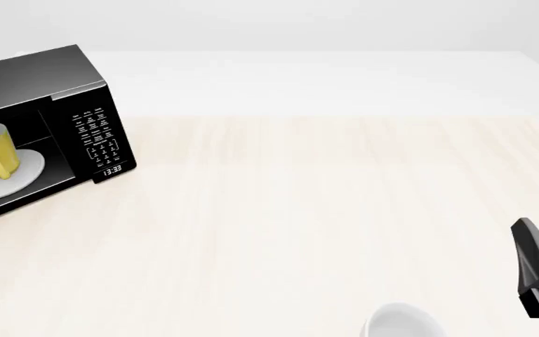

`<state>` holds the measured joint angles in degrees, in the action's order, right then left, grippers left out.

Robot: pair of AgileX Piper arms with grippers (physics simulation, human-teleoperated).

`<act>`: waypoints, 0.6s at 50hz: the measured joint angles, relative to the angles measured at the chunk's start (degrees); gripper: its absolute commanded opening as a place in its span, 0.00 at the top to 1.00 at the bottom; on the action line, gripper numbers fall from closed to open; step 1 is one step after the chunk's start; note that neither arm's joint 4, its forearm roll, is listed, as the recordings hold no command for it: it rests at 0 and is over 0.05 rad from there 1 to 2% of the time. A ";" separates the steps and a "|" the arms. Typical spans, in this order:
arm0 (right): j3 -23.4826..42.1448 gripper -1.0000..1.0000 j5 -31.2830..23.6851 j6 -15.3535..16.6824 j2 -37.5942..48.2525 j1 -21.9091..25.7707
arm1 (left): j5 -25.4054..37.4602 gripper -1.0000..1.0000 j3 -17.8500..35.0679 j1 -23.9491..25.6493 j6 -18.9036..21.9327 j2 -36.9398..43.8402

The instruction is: Put the yellow and white mug in the microwave and close it.

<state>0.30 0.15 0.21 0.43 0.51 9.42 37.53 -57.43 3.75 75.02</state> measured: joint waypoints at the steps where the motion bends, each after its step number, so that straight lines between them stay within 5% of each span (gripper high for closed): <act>1: 0.00 0.00 0.00 0.00 0.00 0.00 | -0.12 0.00 0.03 0.24 -0.02 0.28; 30: 0.00 0.00 0.00 0.00 0.00 0.00 | -1.59 0.00 0.83 6.03 -1.16 5.98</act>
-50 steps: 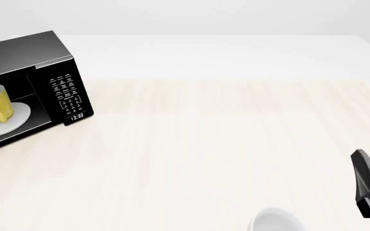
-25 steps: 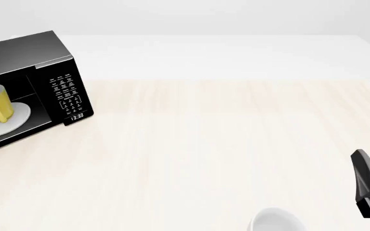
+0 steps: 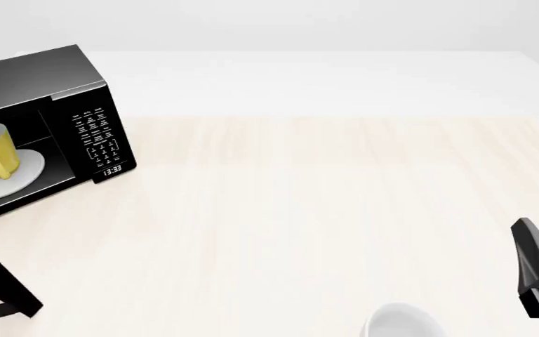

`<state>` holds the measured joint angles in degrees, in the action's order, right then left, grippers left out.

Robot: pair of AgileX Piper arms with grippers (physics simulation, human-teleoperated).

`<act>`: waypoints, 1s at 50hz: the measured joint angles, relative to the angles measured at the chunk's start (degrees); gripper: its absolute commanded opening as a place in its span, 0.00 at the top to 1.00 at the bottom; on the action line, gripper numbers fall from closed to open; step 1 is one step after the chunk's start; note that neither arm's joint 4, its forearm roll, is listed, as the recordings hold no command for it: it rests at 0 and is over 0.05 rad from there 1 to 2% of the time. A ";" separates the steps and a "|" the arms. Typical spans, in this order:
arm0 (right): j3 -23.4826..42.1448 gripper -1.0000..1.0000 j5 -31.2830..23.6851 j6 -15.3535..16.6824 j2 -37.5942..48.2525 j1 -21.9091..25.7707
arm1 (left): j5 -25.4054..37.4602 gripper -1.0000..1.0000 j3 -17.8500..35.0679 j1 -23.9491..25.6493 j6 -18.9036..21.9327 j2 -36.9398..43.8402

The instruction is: Put the yellow and white mug in the microwave and close it.

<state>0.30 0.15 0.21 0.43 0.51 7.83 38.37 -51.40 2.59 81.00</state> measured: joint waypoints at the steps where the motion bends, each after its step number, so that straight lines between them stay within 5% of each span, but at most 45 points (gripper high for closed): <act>1: 0.00 0.00 0.00 0.00 0.00 0.00 | 0.01 0.00 -0.02 0.17 -0.05 0.10; 50: 0.00 0.00 0.00 0.00 0.00 0.00 | 0.63 0.00 -0.35 9.60 -3.36 0.95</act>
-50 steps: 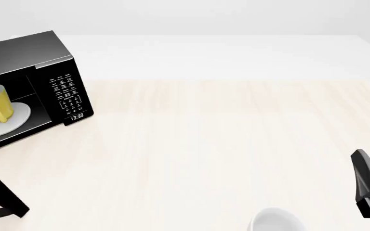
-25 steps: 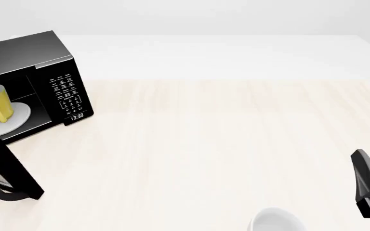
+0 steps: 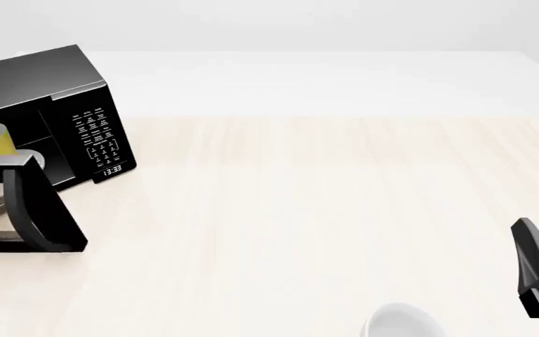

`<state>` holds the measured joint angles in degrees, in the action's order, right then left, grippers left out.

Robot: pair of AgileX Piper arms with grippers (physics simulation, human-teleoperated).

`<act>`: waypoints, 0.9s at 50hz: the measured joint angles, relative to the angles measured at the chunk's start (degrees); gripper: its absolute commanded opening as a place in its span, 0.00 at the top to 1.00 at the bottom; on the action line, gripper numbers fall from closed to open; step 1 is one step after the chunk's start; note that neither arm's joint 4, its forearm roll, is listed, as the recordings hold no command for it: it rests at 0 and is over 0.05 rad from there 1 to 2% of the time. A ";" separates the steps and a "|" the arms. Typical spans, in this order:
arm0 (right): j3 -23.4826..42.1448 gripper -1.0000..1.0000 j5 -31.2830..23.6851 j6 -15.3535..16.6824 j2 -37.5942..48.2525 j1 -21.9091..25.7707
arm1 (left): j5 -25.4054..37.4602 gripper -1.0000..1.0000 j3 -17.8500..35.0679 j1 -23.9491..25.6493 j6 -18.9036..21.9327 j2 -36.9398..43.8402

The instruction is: Put the yellow and white mug in the microwave and close it.

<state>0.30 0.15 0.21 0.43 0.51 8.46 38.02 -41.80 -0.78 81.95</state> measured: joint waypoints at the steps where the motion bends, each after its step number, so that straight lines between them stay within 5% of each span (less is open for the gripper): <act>1: 0.00 0.00 0.00 0.00 0.00 0.00 | -0.01 0.00 0.01 0.14 -0.04 -0.03; 45: 0.00 0.00 0.00 0.00 0.00 0.00 | -1.51 0.00 4.87 5.76 -3.30 1.49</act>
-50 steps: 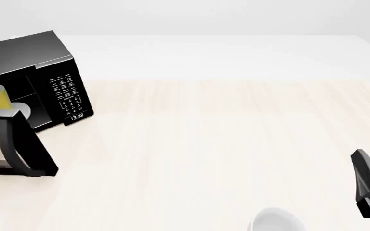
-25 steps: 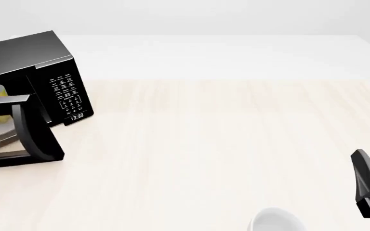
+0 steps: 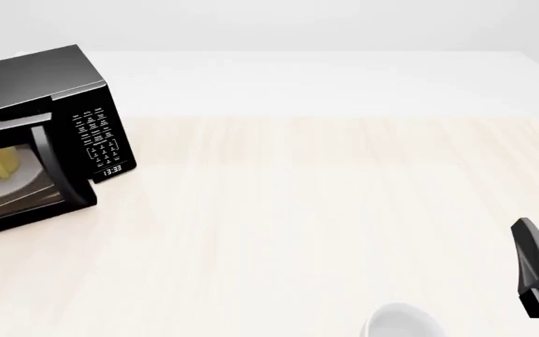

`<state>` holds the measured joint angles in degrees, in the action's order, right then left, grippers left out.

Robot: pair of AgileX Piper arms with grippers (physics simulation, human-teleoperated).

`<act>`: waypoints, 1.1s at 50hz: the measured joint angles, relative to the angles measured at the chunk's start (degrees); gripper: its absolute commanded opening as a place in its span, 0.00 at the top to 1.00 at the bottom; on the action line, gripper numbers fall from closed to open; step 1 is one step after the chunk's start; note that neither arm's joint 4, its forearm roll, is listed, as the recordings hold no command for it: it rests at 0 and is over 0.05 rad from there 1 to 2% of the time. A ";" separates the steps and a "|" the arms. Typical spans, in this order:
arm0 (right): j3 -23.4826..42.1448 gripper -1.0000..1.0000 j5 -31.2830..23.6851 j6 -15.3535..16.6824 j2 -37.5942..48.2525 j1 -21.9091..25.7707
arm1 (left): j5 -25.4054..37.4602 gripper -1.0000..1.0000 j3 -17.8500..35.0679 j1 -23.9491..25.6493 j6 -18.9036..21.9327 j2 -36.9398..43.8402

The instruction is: Put the yellow and white mug in the microwave and close it.

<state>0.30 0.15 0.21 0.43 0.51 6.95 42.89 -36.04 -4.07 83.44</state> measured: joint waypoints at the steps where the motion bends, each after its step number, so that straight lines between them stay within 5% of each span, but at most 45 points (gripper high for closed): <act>1: 0.00 0.00 0.00 0.00 0.00 0.00 | -0.06 0.00 0.18 0.16 -0.05 0.10; 55: 0.00 0.00 0.00 0.00 0.00 0.00 | -0.35 0.00 5.04 1.91 -0.92 3.77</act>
<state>0.30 0.15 0.21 0.43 0.51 6.60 47.94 -34.13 -4.99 87.21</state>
